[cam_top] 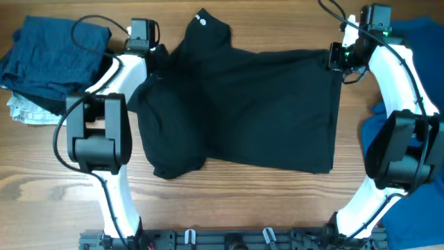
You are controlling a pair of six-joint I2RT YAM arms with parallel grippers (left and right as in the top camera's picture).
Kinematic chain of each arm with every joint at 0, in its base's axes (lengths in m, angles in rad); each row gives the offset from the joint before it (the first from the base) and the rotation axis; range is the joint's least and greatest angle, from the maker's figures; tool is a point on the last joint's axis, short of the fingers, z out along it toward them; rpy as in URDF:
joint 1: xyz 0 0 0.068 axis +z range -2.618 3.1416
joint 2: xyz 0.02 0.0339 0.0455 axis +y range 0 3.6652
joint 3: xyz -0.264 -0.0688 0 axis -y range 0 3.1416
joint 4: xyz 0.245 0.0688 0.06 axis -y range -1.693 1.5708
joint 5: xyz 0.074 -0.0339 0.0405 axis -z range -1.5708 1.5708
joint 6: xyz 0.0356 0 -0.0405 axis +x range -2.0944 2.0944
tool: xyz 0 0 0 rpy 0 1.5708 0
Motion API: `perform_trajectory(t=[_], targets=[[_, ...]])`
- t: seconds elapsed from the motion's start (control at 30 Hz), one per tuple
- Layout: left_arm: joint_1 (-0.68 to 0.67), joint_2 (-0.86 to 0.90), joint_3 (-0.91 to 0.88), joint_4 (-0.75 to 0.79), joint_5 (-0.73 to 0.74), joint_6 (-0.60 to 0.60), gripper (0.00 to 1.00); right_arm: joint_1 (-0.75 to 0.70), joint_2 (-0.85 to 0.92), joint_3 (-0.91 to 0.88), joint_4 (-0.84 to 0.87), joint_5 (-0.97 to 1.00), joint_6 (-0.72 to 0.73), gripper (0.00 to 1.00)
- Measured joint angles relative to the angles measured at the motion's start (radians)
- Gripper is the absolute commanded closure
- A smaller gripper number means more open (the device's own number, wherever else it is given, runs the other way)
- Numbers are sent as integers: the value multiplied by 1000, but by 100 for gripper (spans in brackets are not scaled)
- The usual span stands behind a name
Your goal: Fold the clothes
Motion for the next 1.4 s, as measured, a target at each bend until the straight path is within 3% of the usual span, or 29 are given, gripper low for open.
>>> perform_trajectory(t=[0.27,0.47,1.17,1.3,1.4], targets=[[0,1,0,-4,0,1,66,0,11,-99,136,-4,12,96],[0,1,0,-4,0,4,66,0,177,-108,262,-5,12,96],[0,1,0,-19,0,4,66,-2,229,-111,638,143,33,96],[0,1,0,-15,0,4,64,-2,230,-71,575,144,13,93],[0,-20,0,-20,0,3,59,-11,203,-11,410,143,13,80]])
